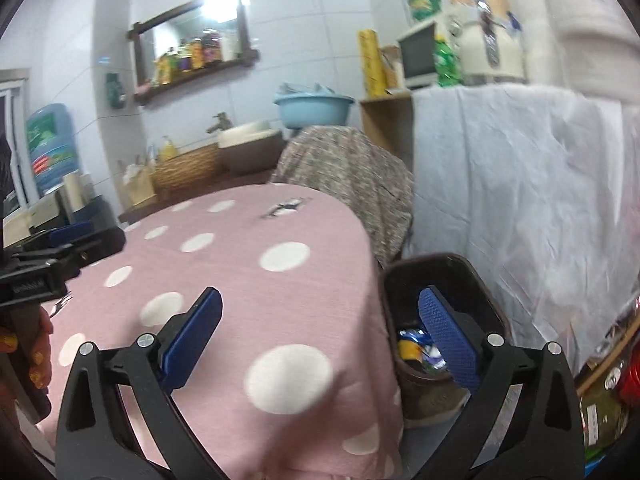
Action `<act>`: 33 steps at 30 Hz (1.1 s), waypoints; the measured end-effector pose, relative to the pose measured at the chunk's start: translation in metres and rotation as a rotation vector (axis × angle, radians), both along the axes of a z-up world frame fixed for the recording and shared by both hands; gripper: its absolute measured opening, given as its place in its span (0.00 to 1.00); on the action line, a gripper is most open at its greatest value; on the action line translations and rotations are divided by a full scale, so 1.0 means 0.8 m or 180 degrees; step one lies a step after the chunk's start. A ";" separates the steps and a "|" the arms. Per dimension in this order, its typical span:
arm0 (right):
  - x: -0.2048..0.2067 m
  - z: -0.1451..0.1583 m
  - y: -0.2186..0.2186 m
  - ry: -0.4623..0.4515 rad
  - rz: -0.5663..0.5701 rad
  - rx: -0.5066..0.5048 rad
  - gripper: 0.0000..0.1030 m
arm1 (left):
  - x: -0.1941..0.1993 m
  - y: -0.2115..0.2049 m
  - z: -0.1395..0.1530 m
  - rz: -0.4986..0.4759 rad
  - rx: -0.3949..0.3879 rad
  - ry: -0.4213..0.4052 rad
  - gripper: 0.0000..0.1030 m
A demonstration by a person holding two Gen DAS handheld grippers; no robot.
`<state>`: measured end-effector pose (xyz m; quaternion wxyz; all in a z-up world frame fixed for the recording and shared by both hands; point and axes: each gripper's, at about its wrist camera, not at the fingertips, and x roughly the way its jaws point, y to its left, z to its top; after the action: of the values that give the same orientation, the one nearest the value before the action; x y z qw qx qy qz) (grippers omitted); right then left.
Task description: Collect trash
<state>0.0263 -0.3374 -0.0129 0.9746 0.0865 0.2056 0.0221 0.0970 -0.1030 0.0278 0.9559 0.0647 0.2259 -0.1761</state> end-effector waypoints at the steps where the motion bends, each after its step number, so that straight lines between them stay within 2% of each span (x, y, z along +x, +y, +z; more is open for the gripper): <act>1: -0.004 0.005 0.011 -0.0039 0.0038 -0.0035 0.94 | -0.006 0.009 0.001 0.0028 -0.0037 -0.0024 0.95; 7: -0.035 0.036 0.074 -0.0300 0.0145 -0.0255 0.94 | -0.042 0.049 -0.005 0.0246 -0.0138 -0.0209 0.95; 13: -0.056 0.047 0.112 -0.0352 0.0211 -0.0314 0.94 | -0.078 0.088 -0.012 0.0554 -0.0226 -0.0308 0.95; 19: -0.084 0.047 0.119 -0.0454 0.0203 -0.0237 0.94 | -0.112 0.121 -0.010 0.0857 -0.0432 -0.0552 0.95; 22: -0.096 0.050 0.116 -0.0493 0.0282 -0.0134 0.94 | -0.128 0.127 -0.006 0.0846 -0.0438 -0.0639 0.95; 24: -0.105 0.052 0.112 -0.0545 0.0208 -0.0087 0.94 | -0.137 0.129 -0.006 0.0881 -0.0392 -0.0704 0.95; 33: -0.130 0.056 0.114 -0.0691 0.0163 -0.0217 0.94 | -0.146 0.126 -0.001 0.0930 -0.0487 -0.0701 0.95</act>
<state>-0.0775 -0.2463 0.0321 0.9926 0.0452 0.1016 0.0491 -0.0202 -0.0023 0.0267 0.9924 -0.0227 0.1130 -0.0440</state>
